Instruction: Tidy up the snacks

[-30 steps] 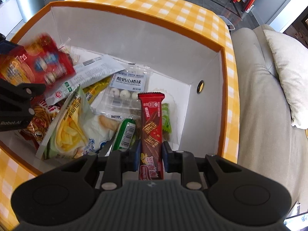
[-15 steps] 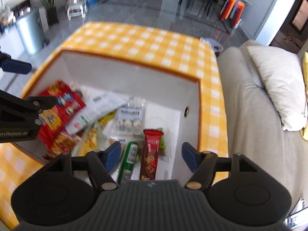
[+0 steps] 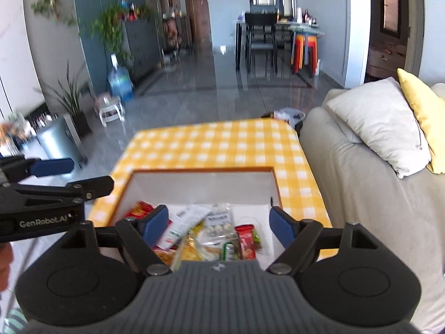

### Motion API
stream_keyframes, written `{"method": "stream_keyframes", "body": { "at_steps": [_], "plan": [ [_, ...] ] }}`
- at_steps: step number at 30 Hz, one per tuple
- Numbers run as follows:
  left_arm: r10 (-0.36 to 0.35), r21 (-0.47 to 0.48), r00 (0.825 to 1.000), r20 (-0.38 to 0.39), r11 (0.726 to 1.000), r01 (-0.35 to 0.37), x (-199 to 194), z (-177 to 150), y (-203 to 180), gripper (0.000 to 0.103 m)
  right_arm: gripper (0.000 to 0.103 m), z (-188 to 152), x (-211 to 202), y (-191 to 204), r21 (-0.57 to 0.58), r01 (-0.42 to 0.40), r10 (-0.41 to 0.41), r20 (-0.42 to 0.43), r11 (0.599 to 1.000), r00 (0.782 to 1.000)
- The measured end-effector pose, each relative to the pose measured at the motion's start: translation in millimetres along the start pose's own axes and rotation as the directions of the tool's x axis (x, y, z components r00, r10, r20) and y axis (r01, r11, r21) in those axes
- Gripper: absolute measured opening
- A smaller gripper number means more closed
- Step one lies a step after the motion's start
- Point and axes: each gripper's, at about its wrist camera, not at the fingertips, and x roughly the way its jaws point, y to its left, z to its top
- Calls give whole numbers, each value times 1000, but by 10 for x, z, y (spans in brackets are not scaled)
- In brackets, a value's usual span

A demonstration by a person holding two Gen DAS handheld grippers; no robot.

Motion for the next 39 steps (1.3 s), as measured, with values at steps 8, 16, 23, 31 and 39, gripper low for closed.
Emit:
{"method": "stream_keyframes", "body": {
  "at_steps": [8, 16, 23, 31, 39],
  "plan": [
    [23, -53, 997, 80, 998, -19, -385, -250, -12, 89, 86, -315, -577, 225, -26, 2, 1, 93, 1000, 996],
    [58, -60, 998, 24, 997, -56, -374, -587, -112, 90, 86, -764, -646, 228, -14, 28, -27, 80, 1000, 996],
    [86, -99, 992, -87, 991, -95, -212, -849, -122, 90, 91, -967, -467, 198, -13, 49, -48, 62, 999, 997],
    [98, -85, 981, -168, 990, -114, -83, -1042, -194, 90, 96, -1085, -184, 168, -31, 63, -62, 29, 998, 998],
    [98, -111, 968, -229, 986, -126, -4, -1076, -184, 90, 96, -1116, -41, 132, -18, 61, -61, -9, 998, 998]
  ]
}}
